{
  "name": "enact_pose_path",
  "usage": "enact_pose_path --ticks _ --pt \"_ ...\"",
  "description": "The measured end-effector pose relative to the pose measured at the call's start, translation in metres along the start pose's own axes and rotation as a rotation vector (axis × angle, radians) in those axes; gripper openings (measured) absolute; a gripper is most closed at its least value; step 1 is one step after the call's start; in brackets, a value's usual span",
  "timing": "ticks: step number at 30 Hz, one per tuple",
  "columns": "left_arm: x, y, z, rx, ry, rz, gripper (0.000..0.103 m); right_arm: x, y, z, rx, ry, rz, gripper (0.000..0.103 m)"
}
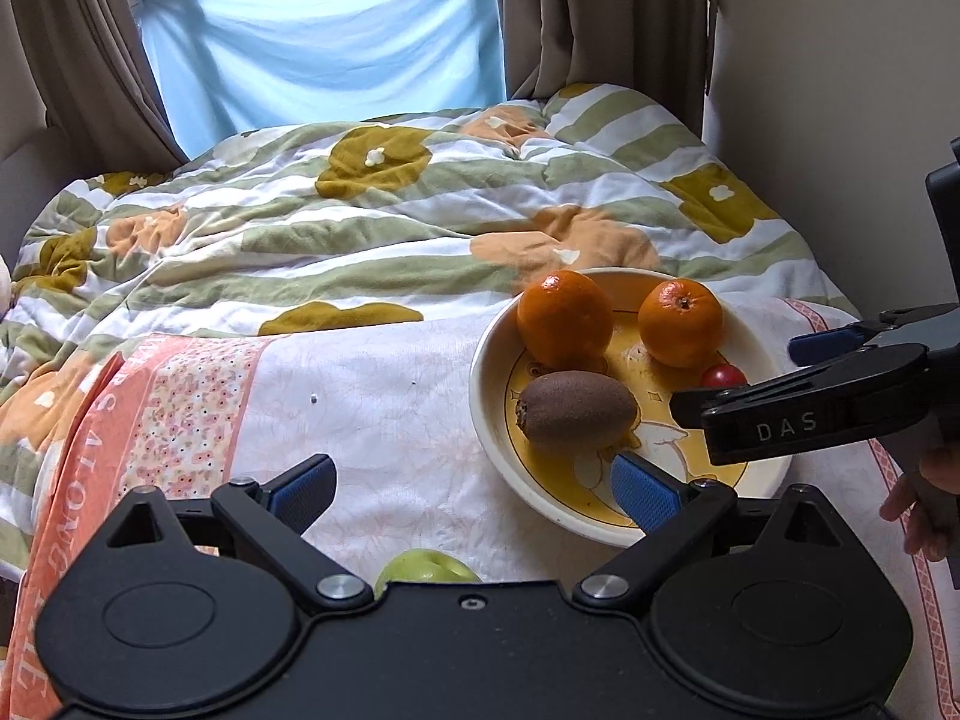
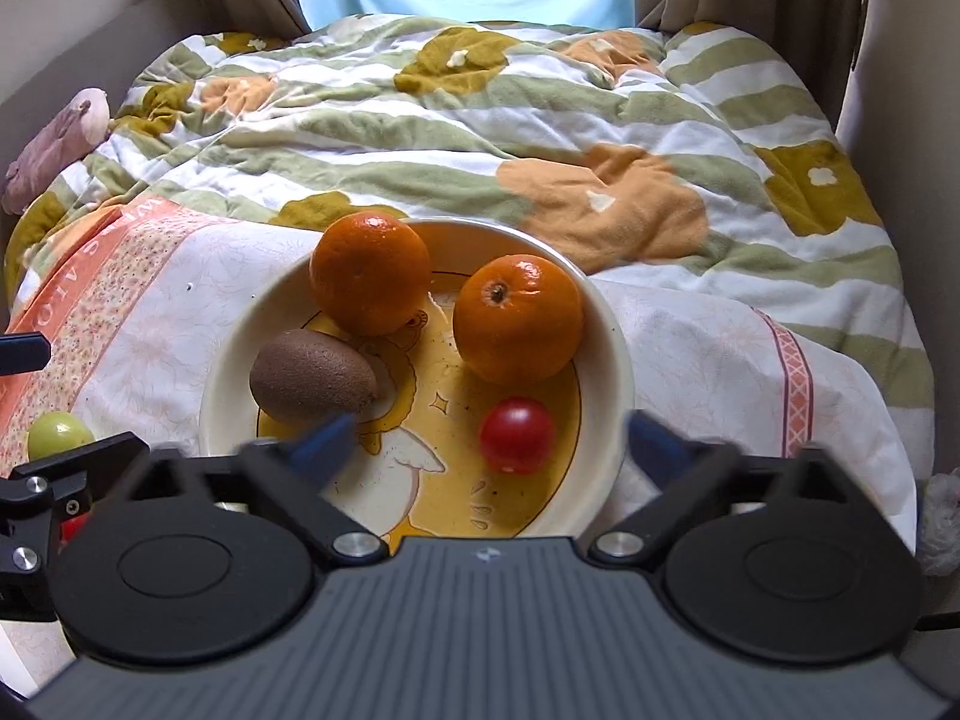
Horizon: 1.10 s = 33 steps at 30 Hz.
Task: Organize fruits
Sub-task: 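Carry the kiwi and tomato into the white bowl and open both grippers, then move both grippers back toward the green apples and kiwi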
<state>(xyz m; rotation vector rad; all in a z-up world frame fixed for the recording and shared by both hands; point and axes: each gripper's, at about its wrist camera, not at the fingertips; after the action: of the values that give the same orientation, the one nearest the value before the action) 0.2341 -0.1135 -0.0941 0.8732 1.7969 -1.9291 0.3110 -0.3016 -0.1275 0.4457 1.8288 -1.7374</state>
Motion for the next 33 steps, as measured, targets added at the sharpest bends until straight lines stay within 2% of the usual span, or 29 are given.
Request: enact_pose_path --ticks 7,10,18,23,28,33 --pt "0.000 -0.009 0.002 -0.008 0.000 0.020 0.100 0.004 -0.015 0.001 -0.001 -0.011 0.034 0.103" --pt "0.001 -0.020 0.005 -0.034 0.010 0.055 0.100 0.006 -0.025 0.003 0.002 -0.005 0.051 0.103" --pt "0.000 -0.051 0.006 -0.042 0.019 0.116 0.100 0.007 -0.059 0.008 0.019 0.008 0.088 0.103" --pt "0.006 -0.075 0.006 -0.092 0.022 0.158 0.101 0.007 -0.083 0.008 0.023 0.007 0.102 0.103" --pt "0.015 -0.100 -0.006 -0.125 0.007 0.184 0.103 0.009 -0.109 0.004 0.007 0.024 0.120 0.103" --pt "0.029 -0.131 -0.025 -0.138 0.001 0.228 0.103 0.012 -0.140 -0.009 -0.003 0.013 0.178 0.103"
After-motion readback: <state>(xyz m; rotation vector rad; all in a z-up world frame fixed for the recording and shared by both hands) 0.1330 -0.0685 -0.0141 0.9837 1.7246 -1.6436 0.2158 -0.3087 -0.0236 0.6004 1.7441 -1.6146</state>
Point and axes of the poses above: each gripper's, at about its wrist camera, not at the fingertips, and y roughly the way its jaws point, z to its right, x to its underside, and after that the axes turned 7 degrees about x, right-handed
